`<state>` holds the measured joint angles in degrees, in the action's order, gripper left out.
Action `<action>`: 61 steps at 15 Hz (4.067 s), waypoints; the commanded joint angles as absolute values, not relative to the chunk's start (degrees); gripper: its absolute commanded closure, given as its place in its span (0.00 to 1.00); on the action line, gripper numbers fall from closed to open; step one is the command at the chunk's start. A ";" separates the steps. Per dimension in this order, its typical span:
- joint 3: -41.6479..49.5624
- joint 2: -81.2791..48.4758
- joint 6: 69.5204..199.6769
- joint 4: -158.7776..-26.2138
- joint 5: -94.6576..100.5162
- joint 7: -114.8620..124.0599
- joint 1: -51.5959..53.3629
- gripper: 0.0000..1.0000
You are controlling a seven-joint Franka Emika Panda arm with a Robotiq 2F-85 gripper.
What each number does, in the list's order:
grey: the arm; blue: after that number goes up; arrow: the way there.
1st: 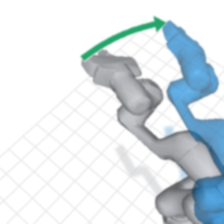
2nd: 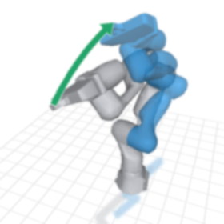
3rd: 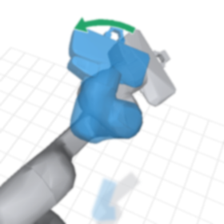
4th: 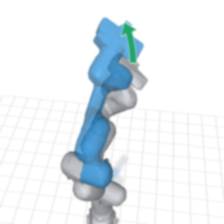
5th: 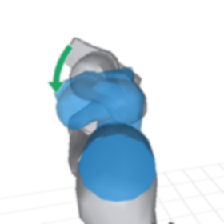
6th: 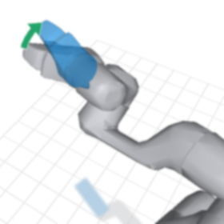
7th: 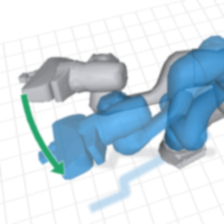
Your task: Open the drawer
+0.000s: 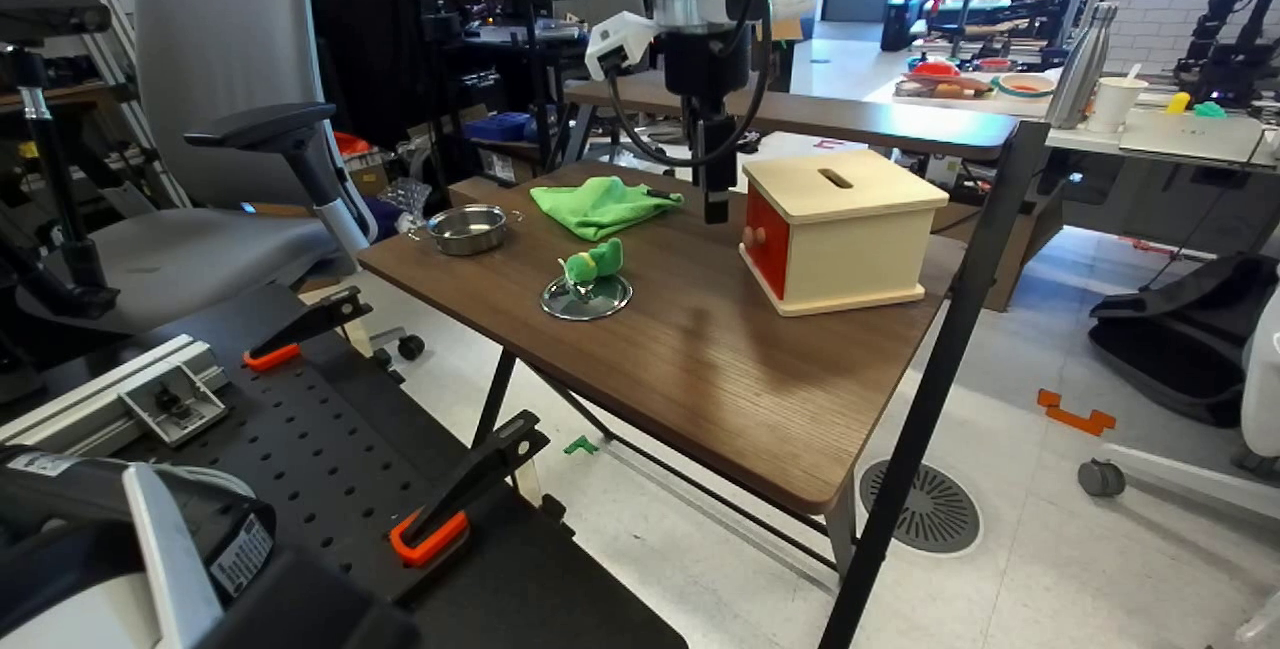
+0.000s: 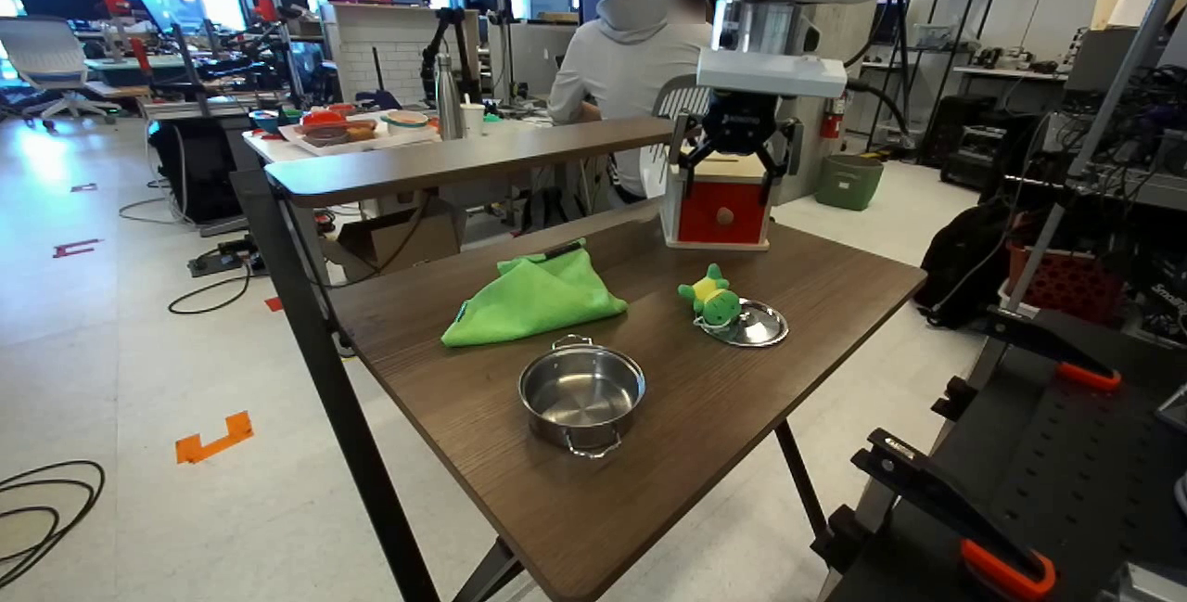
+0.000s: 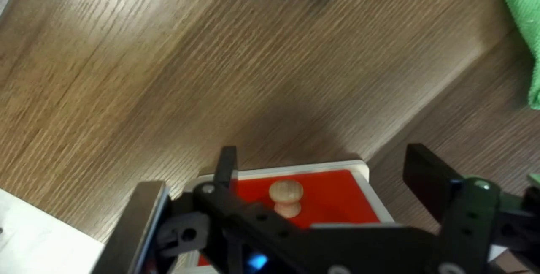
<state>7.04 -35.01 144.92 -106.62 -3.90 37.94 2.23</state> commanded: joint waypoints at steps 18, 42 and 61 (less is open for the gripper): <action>13.15 -42.94 145.00 -98.07 -1.38 50.88 6.97 0.69; 14.34 -42.09 147.22 -102.06 6.89 42.28 7.64 0.14; 12.87 -39.28 151.47 -107.03 5.25 38.47 8.53 0.93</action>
<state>15.46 -41.99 152.00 -103.77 6.49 42.36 9.65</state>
